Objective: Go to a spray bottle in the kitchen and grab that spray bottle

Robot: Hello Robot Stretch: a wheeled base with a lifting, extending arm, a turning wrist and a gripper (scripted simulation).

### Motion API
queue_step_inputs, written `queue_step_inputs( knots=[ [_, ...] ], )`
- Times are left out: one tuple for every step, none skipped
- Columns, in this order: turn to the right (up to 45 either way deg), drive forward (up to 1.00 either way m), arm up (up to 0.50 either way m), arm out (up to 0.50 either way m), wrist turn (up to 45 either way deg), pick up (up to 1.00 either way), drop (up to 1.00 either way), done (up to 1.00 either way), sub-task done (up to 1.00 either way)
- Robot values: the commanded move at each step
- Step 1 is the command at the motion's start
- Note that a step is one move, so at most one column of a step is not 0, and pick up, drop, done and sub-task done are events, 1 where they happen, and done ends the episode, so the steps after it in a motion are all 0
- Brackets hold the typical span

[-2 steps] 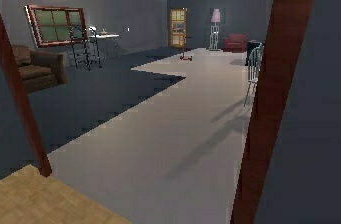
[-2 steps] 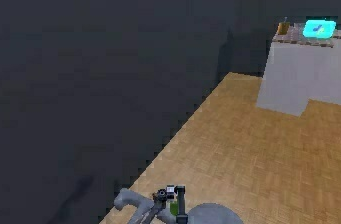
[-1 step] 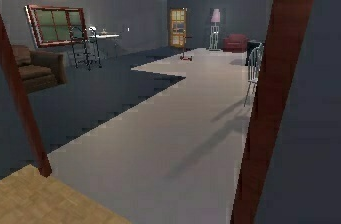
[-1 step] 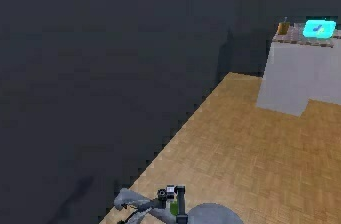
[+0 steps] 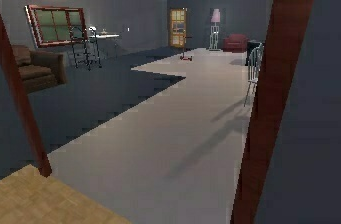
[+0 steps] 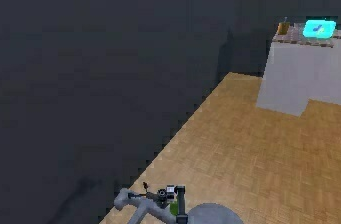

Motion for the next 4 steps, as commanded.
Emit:
queue_step_inputs(
  knots=[
    [0.0,0.0,0.0,0.0,45.0,0.0,0.0,0.0,0.0],
    [0.0,0.0,0.0,0.0,36.0,0.0,0.0,0.0,0.0],
    [0.0,0.0,-0.3,0.0,0.0,0.0,0.0,0.0,0.0],
    [0.0,0.0,0.0,0.0,0.0,1.0,0.0,0.0,0.0]
  ],
)
